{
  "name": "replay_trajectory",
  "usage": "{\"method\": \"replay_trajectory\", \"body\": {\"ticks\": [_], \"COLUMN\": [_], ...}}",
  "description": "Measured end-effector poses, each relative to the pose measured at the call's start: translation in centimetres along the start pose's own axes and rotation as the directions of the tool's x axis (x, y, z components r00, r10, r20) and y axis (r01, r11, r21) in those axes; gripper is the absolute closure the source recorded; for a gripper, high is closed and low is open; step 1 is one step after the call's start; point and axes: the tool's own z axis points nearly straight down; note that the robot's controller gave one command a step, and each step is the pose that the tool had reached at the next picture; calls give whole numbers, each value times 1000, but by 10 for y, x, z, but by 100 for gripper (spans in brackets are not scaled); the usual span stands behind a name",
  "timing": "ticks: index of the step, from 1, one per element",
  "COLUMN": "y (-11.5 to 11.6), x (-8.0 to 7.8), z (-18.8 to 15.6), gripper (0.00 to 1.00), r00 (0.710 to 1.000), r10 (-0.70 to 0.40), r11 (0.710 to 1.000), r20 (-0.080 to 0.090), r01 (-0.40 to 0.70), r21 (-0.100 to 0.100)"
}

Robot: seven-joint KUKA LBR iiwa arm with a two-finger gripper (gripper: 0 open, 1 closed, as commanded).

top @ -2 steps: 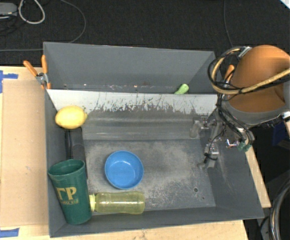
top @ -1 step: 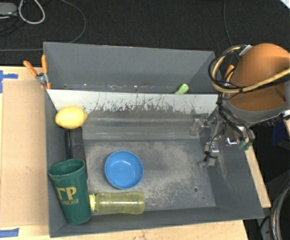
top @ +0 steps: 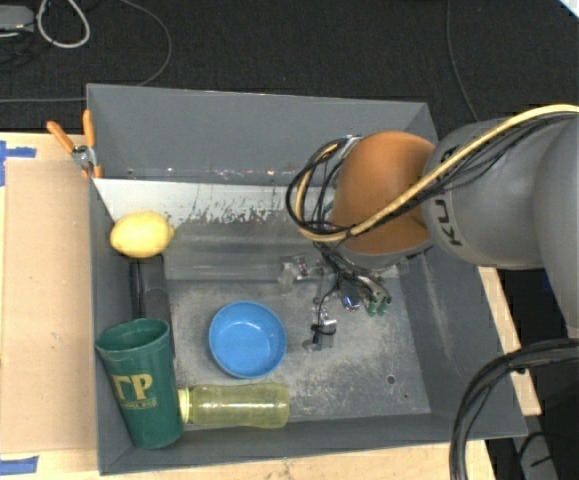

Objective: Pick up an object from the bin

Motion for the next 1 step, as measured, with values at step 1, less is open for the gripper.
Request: {"method": "replay_trajectory", "body": {"ticks": [1], "y": [60], "x": [-28], "z": [-34], "gripper": [0], "r00": [992], "r10": [125], "r11": [992], "r20": [6], "r01": [-125], "r21": [2]}}
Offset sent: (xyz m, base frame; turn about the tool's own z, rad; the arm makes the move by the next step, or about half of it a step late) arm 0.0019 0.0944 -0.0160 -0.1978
